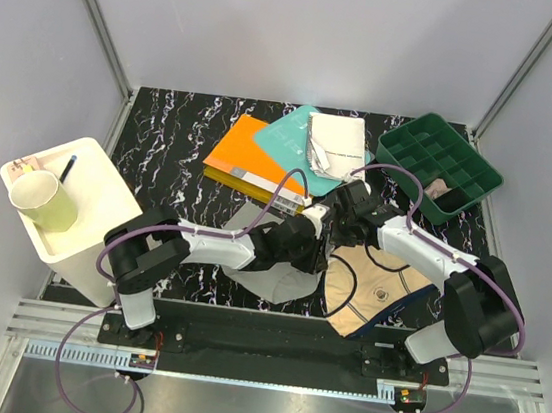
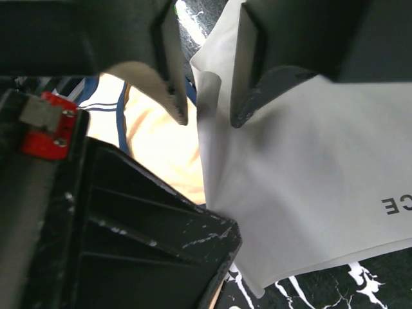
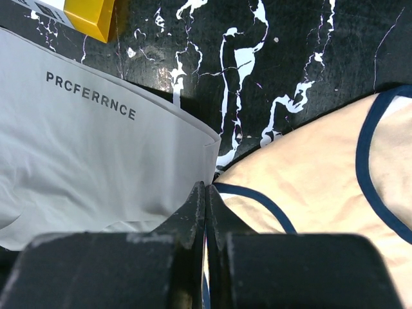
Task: Roll the underwear
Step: Fold the underwear at the center of the board.
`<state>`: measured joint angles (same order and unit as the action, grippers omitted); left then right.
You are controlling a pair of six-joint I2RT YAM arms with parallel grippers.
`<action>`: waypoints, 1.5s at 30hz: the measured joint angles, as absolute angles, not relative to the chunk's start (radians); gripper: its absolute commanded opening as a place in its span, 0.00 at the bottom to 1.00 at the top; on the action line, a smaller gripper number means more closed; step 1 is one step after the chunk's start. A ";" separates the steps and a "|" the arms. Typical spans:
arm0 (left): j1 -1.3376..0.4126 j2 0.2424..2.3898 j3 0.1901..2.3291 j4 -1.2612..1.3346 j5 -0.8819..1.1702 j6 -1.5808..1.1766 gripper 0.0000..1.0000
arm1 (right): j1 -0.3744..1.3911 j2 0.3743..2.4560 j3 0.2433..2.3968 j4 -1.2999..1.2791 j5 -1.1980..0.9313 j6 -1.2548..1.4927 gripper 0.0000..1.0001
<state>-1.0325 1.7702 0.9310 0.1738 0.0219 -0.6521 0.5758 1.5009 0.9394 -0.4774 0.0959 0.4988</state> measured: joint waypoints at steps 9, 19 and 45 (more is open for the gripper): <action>-1.039 1.771 0.936 0.173 0.023 -0.648 0.00 | 0.576 1.502 0.958 -0.501 0.095 0.499 0.00; -1.035 1.704 0.943 0.124 -0.004 -0.625 0.00 | 0.576 1.518 1.065 -0.559 0.081 0.500 0.00; -0.834 1.350 0.749 0.025 0.017 -0.606 0.00 | 0.707 1.726 1.421 -0.620 0.061 0.510 0.00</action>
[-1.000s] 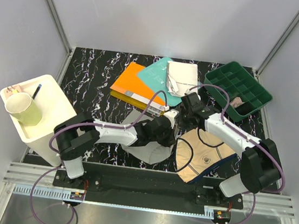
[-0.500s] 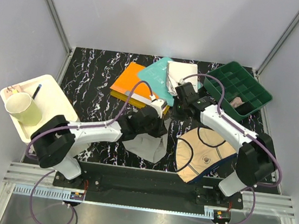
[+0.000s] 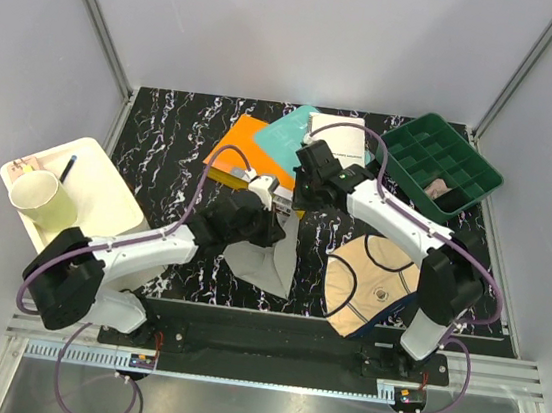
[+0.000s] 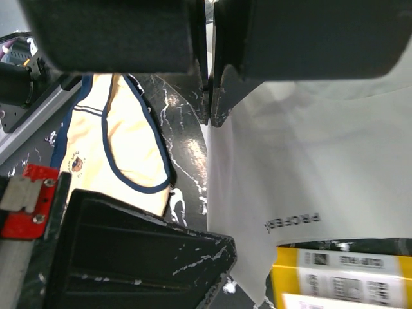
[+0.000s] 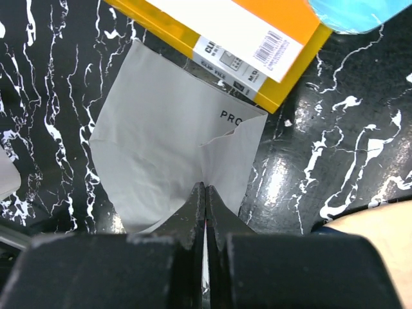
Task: Roll the underwear
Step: Fold the underwear at the center of the board.
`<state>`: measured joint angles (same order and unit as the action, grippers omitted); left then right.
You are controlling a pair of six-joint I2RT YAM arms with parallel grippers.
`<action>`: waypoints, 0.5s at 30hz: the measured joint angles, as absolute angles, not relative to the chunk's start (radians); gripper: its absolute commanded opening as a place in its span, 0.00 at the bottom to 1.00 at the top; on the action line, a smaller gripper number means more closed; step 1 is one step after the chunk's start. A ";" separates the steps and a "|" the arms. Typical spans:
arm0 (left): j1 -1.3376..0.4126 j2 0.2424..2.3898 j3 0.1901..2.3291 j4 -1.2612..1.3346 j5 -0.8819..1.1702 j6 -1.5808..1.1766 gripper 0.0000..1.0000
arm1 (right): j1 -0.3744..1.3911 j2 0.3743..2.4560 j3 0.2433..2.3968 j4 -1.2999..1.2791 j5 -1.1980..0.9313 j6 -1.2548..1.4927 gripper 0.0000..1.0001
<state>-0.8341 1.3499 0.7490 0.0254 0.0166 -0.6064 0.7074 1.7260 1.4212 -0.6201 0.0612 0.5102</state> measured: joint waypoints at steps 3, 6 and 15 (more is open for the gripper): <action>-0.812 1.311 0.728 0.016 0.017 -0.606 0.00 | 0.719 1.750 1.460 -0.630 0.062 0.510 0.00; -0.797 1.277 0.717 0.006 0.017 -0.605 0.00 | 0.728 1.771 1.495 -0.638 0.062 0.510 0.00; -0.754 1.195 0.696 -0.038 0.017 -0.599 0.00 | 0.758 1.853 1.611 -0.673 0.063 0.509 0.00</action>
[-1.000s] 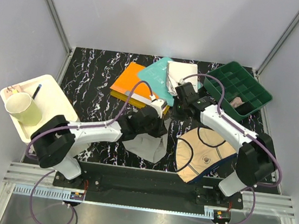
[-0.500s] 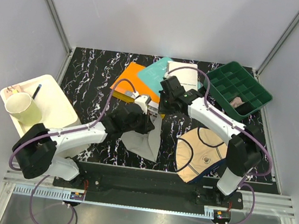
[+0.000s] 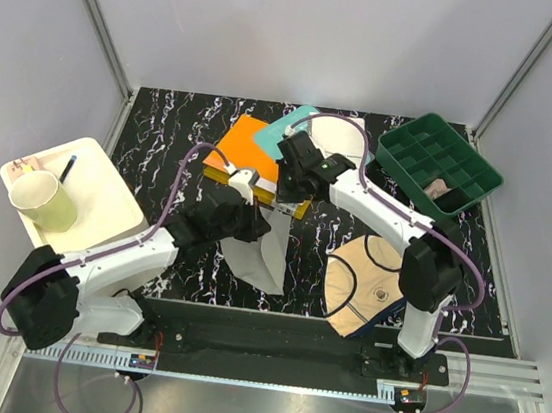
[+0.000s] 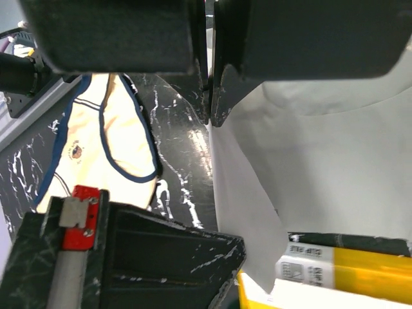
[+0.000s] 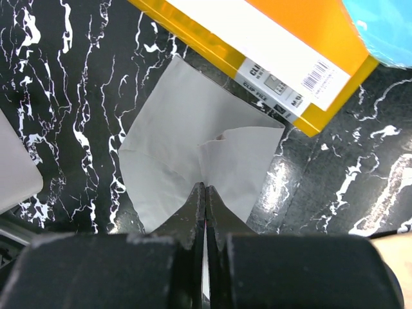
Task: Roll the underwear
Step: Fold the underwear at the center of the board.
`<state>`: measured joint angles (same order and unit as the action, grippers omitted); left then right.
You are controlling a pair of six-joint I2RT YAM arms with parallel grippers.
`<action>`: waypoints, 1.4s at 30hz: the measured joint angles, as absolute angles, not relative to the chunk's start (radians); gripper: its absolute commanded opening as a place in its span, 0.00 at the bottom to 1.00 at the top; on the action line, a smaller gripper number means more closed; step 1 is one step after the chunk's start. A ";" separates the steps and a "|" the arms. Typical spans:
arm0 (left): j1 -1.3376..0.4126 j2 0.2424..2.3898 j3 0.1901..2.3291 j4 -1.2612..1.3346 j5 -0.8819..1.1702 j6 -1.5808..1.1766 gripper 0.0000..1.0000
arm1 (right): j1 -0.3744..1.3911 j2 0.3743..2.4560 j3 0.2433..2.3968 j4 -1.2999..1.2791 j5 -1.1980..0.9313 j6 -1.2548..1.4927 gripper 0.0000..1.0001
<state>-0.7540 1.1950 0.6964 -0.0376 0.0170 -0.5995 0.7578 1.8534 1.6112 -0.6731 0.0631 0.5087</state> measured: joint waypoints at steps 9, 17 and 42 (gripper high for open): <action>-0.687 1.176 0.676 -0.086 0.019 -0.591 0.00 | 0.776 1.925 1.688 -0.693 0.064 0.501 0.00; -0.636 1.134 0.676 -0.126 0.021 -0.573 0.00 | 0.785 1.968 1.747 -0.694 0.065 0.495 0.00; -0.562 1.118 0.657 -0.245 -0.007 -0.539 0.00 | 0.790 2.110 1.814 -0.632 0.095 0.479 0.00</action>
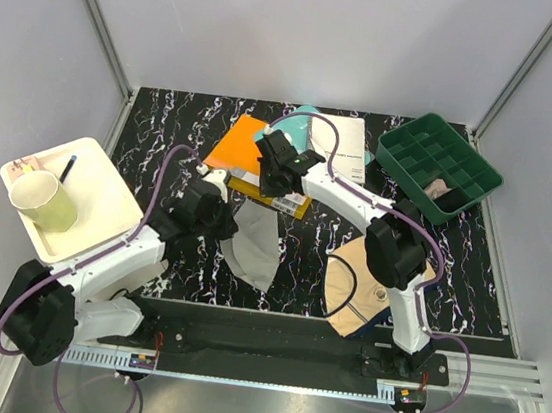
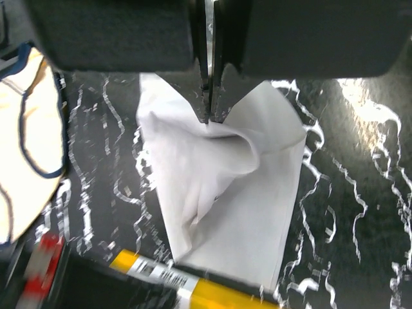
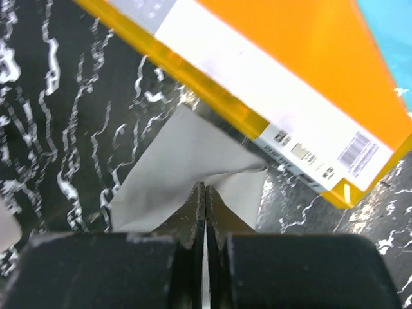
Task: Roll the underwear
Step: Fold the underwear at the center of the board.
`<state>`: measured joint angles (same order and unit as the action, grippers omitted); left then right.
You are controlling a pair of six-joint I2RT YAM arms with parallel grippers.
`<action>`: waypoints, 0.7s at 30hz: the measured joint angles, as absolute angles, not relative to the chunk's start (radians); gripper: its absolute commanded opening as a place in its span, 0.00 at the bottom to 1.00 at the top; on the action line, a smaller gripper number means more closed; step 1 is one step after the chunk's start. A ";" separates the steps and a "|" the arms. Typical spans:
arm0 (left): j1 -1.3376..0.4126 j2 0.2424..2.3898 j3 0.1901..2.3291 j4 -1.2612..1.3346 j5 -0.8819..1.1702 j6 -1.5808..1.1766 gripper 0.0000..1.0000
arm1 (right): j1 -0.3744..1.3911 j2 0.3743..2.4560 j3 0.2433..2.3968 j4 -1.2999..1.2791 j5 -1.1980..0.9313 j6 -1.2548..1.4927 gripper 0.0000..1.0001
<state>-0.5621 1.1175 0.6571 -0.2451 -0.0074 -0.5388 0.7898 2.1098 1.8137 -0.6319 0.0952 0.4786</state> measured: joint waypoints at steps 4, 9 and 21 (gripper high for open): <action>-0.558 1.138 0.651 -0.271 -0.010 -0.528 0.00 | 0.781 2.133 1.814 -0.620 0.124 0.474 0.00; -0.553 1.161 0.649 -0.283 -0.033 -0.522 0.00 | 0.780 2.150 1.825 -0.613 0.137 0.468 0.00; -0.550 1.239 0.649 -0.297 -0.076 -0.513 0.00 | 0.780 2.150 1.764 -0.584 0.103 0.458 0.14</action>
<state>-0.5495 1.2388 0.6491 -0.2974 -0.0765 -0.5125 0.7799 2.1502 1.7641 -0.5838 0.1028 0.4576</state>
